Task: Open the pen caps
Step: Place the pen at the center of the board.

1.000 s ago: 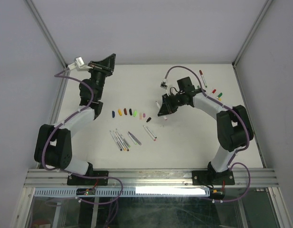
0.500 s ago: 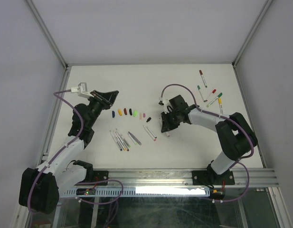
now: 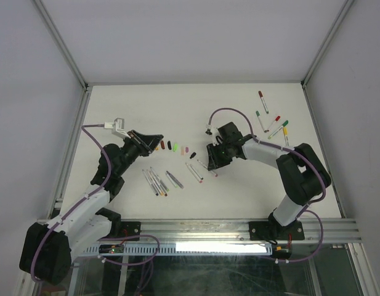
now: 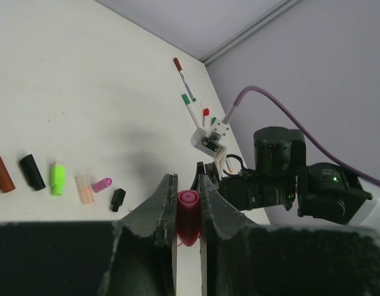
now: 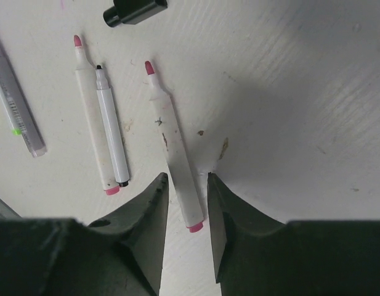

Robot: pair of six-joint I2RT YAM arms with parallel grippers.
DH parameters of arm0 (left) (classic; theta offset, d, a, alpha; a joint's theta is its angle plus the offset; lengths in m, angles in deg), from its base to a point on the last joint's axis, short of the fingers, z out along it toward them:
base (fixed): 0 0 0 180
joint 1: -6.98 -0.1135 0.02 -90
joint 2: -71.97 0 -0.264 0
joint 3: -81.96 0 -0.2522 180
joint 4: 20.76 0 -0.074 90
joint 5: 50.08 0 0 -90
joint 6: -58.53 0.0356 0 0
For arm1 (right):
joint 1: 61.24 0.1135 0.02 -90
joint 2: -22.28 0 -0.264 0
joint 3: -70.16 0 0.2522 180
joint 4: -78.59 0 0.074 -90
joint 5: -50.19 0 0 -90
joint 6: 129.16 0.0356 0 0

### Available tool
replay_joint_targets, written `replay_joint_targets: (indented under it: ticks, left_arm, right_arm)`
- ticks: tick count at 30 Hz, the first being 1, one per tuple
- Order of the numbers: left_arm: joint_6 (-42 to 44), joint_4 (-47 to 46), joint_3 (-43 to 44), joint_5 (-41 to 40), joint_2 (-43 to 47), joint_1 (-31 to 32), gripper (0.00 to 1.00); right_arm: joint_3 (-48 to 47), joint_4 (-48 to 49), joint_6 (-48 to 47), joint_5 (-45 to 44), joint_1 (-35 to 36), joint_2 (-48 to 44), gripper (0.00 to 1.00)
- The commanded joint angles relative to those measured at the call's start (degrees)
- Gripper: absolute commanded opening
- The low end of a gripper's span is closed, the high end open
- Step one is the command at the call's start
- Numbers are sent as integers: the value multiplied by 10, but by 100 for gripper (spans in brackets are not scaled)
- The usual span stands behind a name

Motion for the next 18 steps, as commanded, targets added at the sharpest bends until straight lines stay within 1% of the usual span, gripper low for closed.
replay_joint_targets:
  ticks: [1,4,10,14,16,18]
  left_arm:
    - [19,-2,-1,-12,13,20,0]
    - [23,2,-1,-27,11,39,0]
    - [42,14,14,-104,-9,120,0]
    - [46,13,30,-143,-39,164,0]
    - [49,14,39,-164,-55,185,0]
    - [51,17,51,-191,-73,209,0]
  right_arm:
    - [-28,6,-4,-6,1,4,34]
    - [-32,3,-10,5,-3,3,34]
    - [-40,-2,-37,67,-16,-32,36]
    - [-48,-18,-71,120,-42,-61,38]
    - [-59,-46,-133,180,-64,-73,38]
    - [-78,-103,-210,239,-93,-84,38]
